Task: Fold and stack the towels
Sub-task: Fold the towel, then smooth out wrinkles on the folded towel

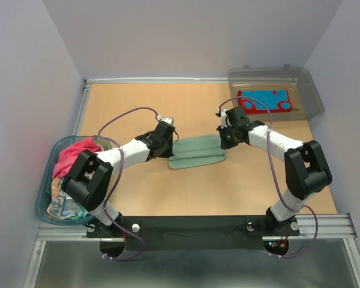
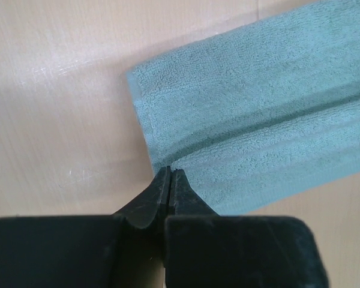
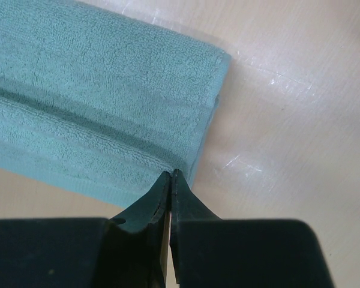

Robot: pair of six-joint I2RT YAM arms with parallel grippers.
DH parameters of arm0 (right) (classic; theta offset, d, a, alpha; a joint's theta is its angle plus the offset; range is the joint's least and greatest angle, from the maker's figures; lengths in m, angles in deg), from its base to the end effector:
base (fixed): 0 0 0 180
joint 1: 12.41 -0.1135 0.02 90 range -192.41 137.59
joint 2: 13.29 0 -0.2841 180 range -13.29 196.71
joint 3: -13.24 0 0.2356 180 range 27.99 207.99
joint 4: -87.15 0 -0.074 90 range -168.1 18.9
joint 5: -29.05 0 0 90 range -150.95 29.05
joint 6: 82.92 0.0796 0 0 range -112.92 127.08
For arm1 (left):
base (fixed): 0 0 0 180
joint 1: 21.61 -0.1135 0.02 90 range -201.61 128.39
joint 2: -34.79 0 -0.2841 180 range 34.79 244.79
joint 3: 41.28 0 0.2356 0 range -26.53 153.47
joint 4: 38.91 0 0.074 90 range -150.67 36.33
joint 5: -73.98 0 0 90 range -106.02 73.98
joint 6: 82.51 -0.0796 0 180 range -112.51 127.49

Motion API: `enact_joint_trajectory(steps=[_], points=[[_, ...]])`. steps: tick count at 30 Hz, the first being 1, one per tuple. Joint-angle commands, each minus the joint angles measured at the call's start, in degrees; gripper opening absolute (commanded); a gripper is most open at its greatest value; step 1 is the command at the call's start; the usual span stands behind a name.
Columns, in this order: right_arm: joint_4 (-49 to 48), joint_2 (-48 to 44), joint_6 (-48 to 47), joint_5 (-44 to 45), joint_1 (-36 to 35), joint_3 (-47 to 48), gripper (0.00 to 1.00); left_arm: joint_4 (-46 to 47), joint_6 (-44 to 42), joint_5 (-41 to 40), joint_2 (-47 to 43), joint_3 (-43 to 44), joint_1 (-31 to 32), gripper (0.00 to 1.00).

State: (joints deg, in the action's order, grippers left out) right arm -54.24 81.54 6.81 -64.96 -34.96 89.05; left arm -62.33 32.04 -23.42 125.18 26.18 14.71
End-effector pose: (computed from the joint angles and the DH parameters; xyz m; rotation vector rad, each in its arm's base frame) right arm 0.3200 0.1389 0.1902 -0.5383 2.5343 0.2343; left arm 0.2836 -0.1958 0.1951 0.1842 2.3931 -0.3530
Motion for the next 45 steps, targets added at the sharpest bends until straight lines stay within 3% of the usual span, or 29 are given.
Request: enact_joint_trajectory(steps=[1,5,6,8,9,12,16,18,22,29,37,45], points=[[-1.8,0.18,-0.43,4.89,1.01,-0.15,0.04,-1.53,-0.3,-3.68,0.14,-2.43,-0.46,0.06],[-2.23,-0.08,0.01,4.98,1.01,-0.24,0.05,-1.18,0.58,-2.71,-0.39,-3.4,-0.02,0.1],[-2.24,-0.17,0.01,4.54,1.01,-0.41,0.13,-1.18,1.02,-2.45,-0.91,-3.75,0.07,0.11],[-2.24,-1.39,0.1,4.36,1.01,-0.85,0.26,-1.18,1.72,-1.48,-2.49,-4.54,0.51,0.22],[-2.24,-2.01,0.1,2.62,0.93,-1.55,0.31,-1.09,2.33,-1.04,-3.28,-5.24,0.95,0.35],[-2.24,-5.51,1.75,0.42,1.01,-2.43,0.45,-1.53,2.95,-0.43,-7.57,-5.95,1.83,0.51],[-2.32,-10.01,3.17,-3.36,0.92,-2.88,0.5,-3.63,4.44,-0.16,-14.88,-5.86,2.79,0.7],[-2.24,-10.71,4.4,-5.21,0.57,-1.56,0.5,-3.81,5.24,0.1,-18.66,-5.25,2.97,0.75],[-2.59,-8.36,8.0,-6.45,-0.48,1.43,0.5,-3.82,6.11,-1.29,-19.55,-2.88,3.06,0.75],[-7.23,-1.76,11.52,-5.04,-3.47,2.32,0.46,-0.3,8.66,-3.41,-9.2,-1.38,3.41,0.65],[-13.92,-3.15,16.0,-5.22,-4.17,-10.05,0.4,3.91,16.82,-4.47,-6.89,-7.61,6.4,0.52],[-25.32,-10.53,23.12,3.13,-4.0,-25.45,0.4,8.32,25.18,-2.97,-14.97,-21.23,9.12,0.4]])
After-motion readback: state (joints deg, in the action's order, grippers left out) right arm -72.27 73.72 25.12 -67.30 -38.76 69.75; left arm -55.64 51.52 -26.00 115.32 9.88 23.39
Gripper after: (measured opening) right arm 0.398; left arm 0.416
